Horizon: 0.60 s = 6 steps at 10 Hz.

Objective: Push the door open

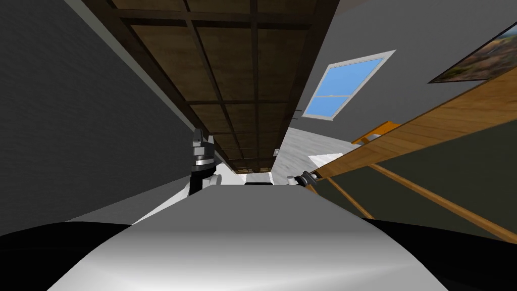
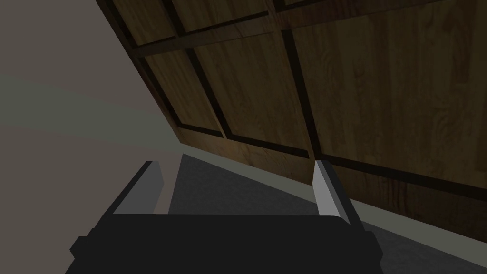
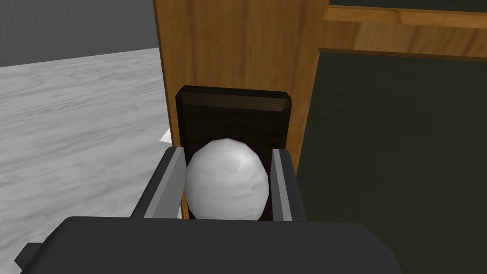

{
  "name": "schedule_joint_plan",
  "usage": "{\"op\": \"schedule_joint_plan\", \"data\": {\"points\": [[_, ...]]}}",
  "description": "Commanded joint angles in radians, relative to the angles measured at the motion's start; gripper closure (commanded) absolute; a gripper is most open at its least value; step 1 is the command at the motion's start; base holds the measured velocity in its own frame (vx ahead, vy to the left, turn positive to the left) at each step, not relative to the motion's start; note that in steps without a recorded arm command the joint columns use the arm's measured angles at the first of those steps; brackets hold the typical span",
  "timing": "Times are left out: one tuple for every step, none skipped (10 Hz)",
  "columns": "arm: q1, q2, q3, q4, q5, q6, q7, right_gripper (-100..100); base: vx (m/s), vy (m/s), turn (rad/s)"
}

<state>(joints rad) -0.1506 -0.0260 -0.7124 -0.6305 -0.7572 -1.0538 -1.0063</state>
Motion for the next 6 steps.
{"op": "schedule_joint_plan", "data": {"points": [[0.012, -0.001, -0.012, -0.040, -0.004, -0.006, 0.010, 100, 0.019, -0.084, 0.051], [0.005, -0.001, -0.043, -0.034, -0.022, -0.022, 0.020, 100, 0.033, -0.096, 0.122], [0.005, -0.001, -0.043, -0.034, -0.022, -0.022, 0.020, 100, 0.034, -0.098, 0.082], [0.005, -0.001, -0.043, -0.033, -0.022, -0.022, 0.020, 100, 0.016, -0.049, 0.007], [-0.003, 0.003, -0.073, -0.027, -0.038, -0.037, 0.031, 100, 0.024, -0.065, 0.114], [-0.006, 0.006, -0.087, -0.024, -0.046, -0.044, 0.036, 100, 0.011, -0.104, 0.163]]}}
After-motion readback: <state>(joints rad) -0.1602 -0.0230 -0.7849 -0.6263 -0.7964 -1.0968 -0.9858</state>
